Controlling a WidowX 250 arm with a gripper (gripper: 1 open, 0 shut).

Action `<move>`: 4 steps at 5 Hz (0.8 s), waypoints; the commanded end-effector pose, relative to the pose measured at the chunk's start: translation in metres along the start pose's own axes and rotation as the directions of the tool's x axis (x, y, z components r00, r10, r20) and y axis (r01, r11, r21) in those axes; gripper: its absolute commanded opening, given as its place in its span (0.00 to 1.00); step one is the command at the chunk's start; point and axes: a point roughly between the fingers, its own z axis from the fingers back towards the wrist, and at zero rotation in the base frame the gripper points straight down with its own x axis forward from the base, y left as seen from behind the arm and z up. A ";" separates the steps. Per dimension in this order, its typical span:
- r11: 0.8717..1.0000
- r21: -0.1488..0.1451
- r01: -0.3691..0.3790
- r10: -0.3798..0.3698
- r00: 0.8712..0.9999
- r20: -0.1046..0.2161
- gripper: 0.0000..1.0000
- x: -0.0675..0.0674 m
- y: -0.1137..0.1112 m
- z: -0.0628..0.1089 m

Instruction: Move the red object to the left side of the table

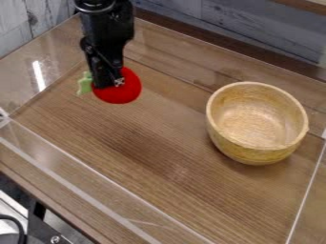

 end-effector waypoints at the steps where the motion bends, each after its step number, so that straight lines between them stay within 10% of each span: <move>1: 0.999 0.036 -0.017 0.016 1.000 0.012 0.00 0.007 0.018 0.004; 4: 0.997 0.038 -0.063 0.065 0.997 -0.034 0.00 0.007 0.049 -0.013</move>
